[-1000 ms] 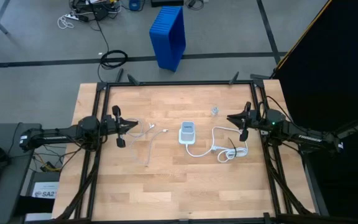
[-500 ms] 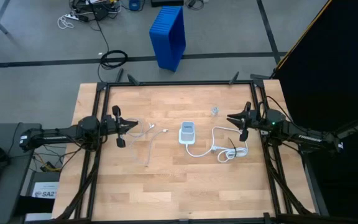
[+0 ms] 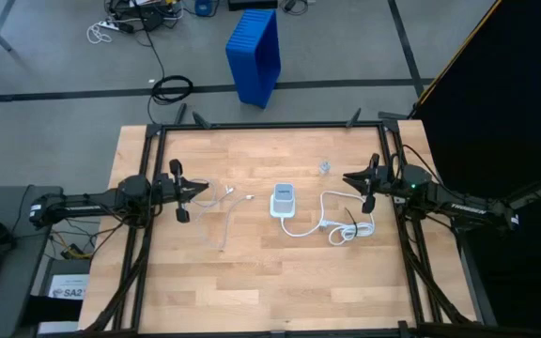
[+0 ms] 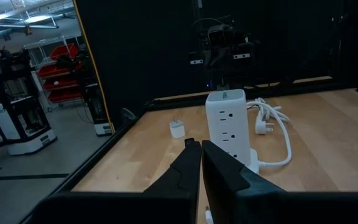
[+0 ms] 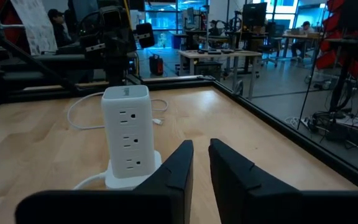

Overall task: Plug in charger
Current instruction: Return to Home Position

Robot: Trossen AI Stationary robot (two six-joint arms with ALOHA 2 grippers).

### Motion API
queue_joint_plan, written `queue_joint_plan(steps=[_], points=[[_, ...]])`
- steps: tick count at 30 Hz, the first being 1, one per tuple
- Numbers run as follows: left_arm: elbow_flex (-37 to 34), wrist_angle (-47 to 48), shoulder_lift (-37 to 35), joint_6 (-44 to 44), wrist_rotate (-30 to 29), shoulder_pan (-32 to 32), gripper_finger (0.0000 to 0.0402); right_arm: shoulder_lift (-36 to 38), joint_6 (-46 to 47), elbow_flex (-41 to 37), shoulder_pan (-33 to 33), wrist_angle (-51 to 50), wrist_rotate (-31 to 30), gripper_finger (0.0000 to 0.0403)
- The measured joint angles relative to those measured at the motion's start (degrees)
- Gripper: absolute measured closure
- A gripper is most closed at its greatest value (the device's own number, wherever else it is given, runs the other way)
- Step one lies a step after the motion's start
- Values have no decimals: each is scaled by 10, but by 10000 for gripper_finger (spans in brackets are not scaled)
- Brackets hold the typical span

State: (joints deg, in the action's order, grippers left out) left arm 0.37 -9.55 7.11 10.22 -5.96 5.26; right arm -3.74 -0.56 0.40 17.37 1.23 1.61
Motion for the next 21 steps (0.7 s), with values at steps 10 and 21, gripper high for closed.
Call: queue_joint_plan(steps=[10, 21], points=[[0, 0, 0, 0, 0, 0, 401, 0, 0, 0, 0, 0, 0, 369], [0, 0, 0, 0, 0, 0, 401, 0, 0, 0, 0, 0, 0, 355]])
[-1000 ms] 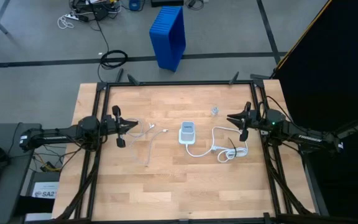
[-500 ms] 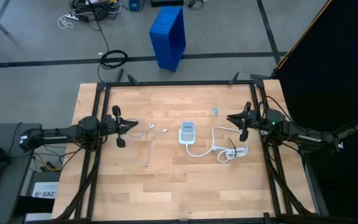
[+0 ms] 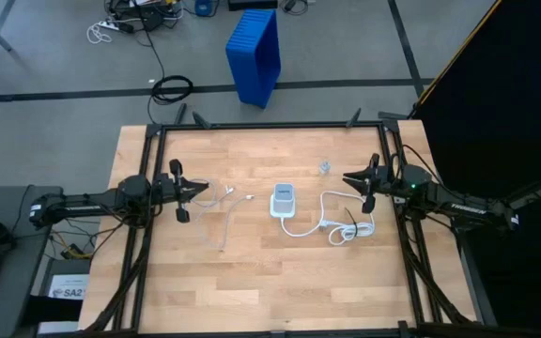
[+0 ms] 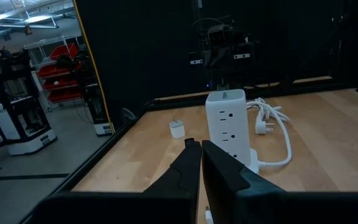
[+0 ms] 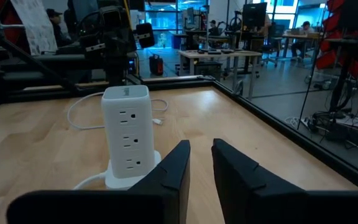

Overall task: Plug in charger
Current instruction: Return to Home Position

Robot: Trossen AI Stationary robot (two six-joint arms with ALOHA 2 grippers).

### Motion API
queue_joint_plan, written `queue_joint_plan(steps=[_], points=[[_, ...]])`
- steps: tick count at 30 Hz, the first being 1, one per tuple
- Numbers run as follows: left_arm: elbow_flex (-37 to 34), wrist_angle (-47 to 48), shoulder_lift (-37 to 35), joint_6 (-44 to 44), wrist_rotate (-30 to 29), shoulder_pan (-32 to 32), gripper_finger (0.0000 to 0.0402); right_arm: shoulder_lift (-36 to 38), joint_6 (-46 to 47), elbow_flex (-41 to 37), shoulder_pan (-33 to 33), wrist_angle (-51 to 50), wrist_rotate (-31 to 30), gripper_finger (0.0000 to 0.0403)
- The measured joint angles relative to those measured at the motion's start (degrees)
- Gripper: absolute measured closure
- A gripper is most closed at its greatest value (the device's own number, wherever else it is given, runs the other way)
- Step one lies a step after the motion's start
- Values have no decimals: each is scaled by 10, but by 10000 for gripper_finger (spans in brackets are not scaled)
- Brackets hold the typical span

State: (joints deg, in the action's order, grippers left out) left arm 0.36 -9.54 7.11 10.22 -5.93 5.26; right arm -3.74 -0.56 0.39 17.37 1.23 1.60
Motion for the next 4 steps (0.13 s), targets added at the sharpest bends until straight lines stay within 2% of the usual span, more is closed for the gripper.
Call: queue_joint_plan(steps=[4], points=[[0, 0, 0, 0, 0, 0, 401, 0, 0, 0, 0, 0, 0, 356]])
